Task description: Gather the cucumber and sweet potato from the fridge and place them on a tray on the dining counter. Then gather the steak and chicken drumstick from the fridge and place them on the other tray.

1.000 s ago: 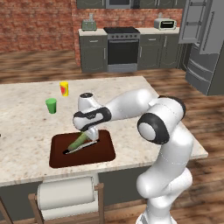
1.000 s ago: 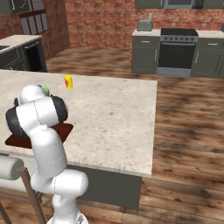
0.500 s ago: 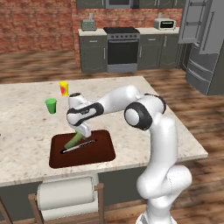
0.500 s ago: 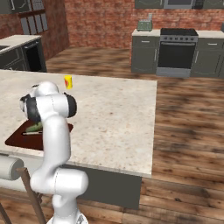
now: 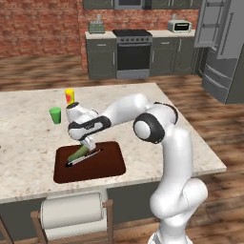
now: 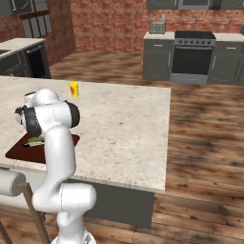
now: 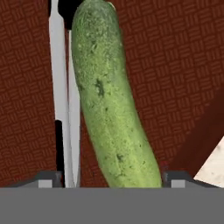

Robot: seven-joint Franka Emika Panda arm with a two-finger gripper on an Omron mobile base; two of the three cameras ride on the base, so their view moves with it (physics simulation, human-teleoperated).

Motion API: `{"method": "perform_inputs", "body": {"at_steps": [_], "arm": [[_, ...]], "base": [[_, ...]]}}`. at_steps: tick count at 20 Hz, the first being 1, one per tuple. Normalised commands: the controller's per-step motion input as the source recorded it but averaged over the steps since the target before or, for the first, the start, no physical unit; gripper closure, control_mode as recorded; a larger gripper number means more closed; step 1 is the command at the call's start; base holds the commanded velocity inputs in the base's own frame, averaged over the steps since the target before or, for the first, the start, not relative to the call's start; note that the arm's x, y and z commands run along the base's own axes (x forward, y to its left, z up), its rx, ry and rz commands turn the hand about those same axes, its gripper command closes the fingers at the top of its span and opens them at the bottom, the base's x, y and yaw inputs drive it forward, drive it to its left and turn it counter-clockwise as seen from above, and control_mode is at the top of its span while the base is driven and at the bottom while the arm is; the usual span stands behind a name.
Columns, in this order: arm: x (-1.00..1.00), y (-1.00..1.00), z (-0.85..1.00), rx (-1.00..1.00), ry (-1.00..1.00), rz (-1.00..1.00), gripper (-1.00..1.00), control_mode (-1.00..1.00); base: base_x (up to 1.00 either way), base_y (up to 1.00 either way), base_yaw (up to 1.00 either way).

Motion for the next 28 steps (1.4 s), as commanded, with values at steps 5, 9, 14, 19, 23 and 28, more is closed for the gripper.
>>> {"method": "perform_inputs", "body": {"at_steps": [5,9,14,19,23,28], "arm": [[-0.45,-0.76,0.00,0.23,-0.64,-0.23,-1.00,-1.00],[-0.26,-0.91,0.70,0.36,-0.48,-0.21,-1.00,-1.00],[-0.51,-0.82,1.00,0.36,-0.27,-0.18,-1.00,-1.00],[-0.50,-0.72,1.00,0.32,-0.20,-0.25,-1.00,-1.00],[-0.19,-0.36,0.83,0.17,0.04,-0.23,-1.00,-1.00],[-0.13,-0.21,0.52,0.07,0.19,-0.23,-1.00,-1.00]], "base": [[0.00,0.00,0.00],[0.00,0.00,0.00],[0.00,0.00,0.00],[0.00,0.00,0.00],[0.00,0.00,0.00],[0.00,0.00,0.00]]}}
